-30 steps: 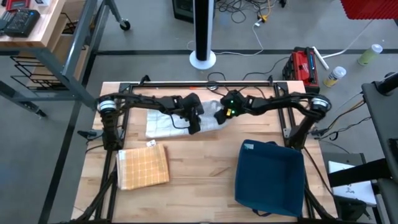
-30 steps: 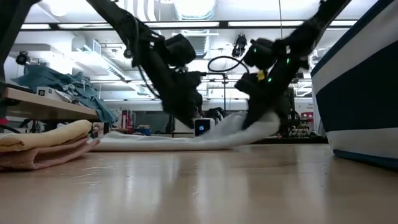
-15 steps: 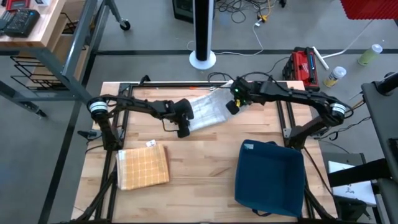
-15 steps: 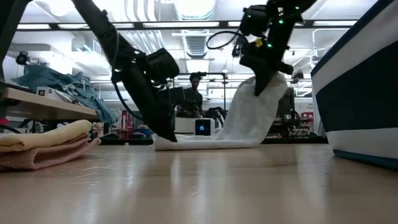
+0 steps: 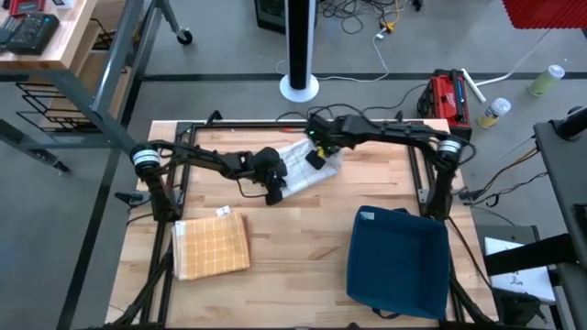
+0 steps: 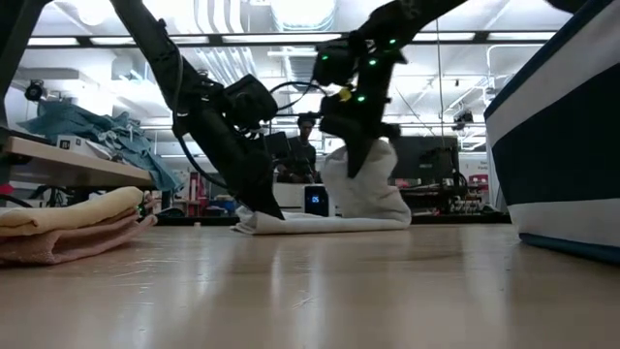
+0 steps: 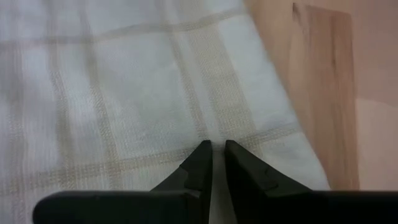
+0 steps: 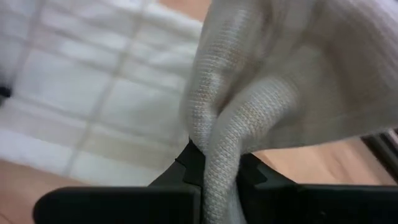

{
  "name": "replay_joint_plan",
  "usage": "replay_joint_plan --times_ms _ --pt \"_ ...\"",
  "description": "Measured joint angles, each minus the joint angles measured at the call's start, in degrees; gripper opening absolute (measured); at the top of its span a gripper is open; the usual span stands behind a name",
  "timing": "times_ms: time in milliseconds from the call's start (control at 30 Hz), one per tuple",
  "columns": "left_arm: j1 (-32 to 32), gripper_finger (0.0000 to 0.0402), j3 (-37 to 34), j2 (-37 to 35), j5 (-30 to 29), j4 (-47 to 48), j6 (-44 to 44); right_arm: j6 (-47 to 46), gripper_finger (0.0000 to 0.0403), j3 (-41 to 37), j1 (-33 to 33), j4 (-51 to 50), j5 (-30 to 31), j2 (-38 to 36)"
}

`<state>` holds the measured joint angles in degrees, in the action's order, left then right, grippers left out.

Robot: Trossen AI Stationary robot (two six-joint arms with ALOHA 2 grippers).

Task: Fold towel
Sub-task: Fold the white towel

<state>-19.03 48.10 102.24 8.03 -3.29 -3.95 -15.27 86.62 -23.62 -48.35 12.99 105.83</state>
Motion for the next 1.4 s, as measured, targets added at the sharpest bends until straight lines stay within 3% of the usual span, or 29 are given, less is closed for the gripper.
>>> replay_joint_plan --times_ms 267,700,767,933,1000,1133,1300,1400 --pt "0.11 0.0036 -0.04 -0.02 0.05 -1.39 -1.17 0.30 0.0023 8.99 3.07 -1.01 -2.60 9.53" --pt "0.09 0.0036 -1.75 -0.09 -0.47 -6.61 -1.34 0.13 0.0021 14.69 6.02 -0.76 -2.66 14.07" --pt "0.10 0.0036 -1.74 -0.81 -2.49 -4.27 -1.35 -0.17 0.0020 14.57 6.02 -0.60 -2.49 14.07" --pt "0.23 0.0036 -1.18 -7.89 -6.60 16.28 -1.94 -0.63 0.0020 14.66 6.12 -0.14 -2.50 13.96" --pt "0.52 0.0036 -3.74 -10.49 -7.12 19.82 -2.20 -0.43 0.0020 14.64 6.23 0.17 -2.48 13.97" --pt "0.19 0.0033 -12.15 -15.52 -9.17 11.07 -1.51 -0.12 0.0020 14.51 6.28 1.09 -2.54 13.96" --pt "-0.11 0.0007 -21.92 -15.50 -9.03 -10.06 -0.38 -0.43 0.0020 14.46 6.22 3.23 -4.16 13.96" --pt "-0.21 0.0004 -24.82 -14.33 -8.52 -15.97 0.25 -1.26 0.0020 14.46 6.47 5.02 -7.66 13.96"
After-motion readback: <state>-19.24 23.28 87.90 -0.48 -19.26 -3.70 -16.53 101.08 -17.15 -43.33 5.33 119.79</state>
